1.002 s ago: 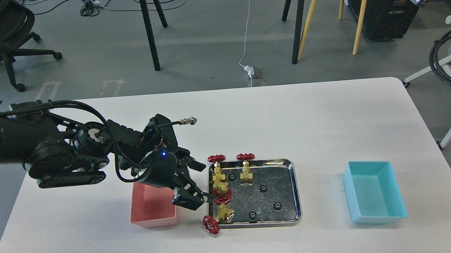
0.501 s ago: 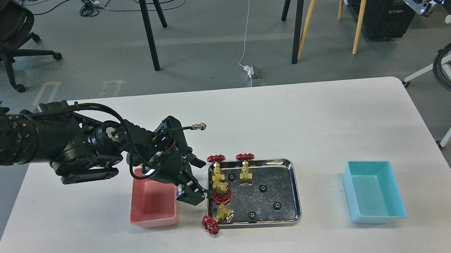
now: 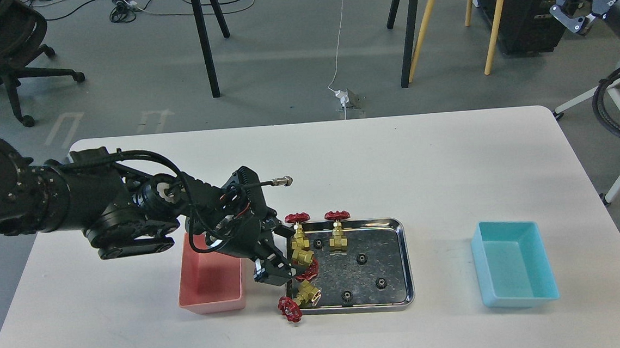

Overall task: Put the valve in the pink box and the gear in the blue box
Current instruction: 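Lower the left gripper onto the brass valve nearest the pink box, then close the left gripper on the brass valve and lift it, then carry the valve over the pink box and release it inside, then raise the left arm away and bring the right gripper over the tray, then lower the right gripper onto a dark gear on the tray and grasp it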

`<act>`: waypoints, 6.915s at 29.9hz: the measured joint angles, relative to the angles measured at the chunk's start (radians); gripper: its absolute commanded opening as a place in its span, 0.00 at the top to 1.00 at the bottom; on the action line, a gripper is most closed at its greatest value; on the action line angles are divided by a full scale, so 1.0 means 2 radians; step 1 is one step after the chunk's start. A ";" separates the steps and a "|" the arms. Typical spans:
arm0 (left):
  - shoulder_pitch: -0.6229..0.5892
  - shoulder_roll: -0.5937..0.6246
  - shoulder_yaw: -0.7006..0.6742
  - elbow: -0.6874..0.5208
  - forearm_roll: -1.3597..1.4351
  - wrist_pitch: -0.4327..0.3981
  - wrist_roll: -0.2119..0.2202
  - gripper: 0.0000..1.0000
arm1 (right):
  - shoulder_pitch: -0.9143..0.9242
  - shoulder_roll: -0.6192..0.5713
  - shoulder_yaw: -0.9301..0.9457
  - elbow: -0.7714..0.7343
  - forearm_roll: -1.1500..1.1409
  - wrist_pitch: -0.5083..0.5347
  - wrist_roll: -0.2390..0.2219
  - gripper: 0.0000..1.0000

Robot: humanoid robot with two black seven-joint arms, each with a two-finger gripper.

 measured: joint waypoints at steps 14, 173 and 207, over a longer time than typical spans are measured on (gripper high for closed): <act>0.026 -0.029 0.004 0.043 0.000 0.001 0.000 0.27 | -0.005 -0.001 0.000 0.000 0.000 0.000 0.001 0.00; 0.156 0.335 -0.555 -0.353 -0.334 0.059 0.000 0.27 | 0.274 0.062 -0.564 0.361 -0.368 0.000 -0.120 0.02; 0.205 0.304 -0.554 -0.322 -0.341 0.047 0.000 0.13 | 0.287 0.291 -0.730 0.277 -0.396 0.000 -0.204 0.45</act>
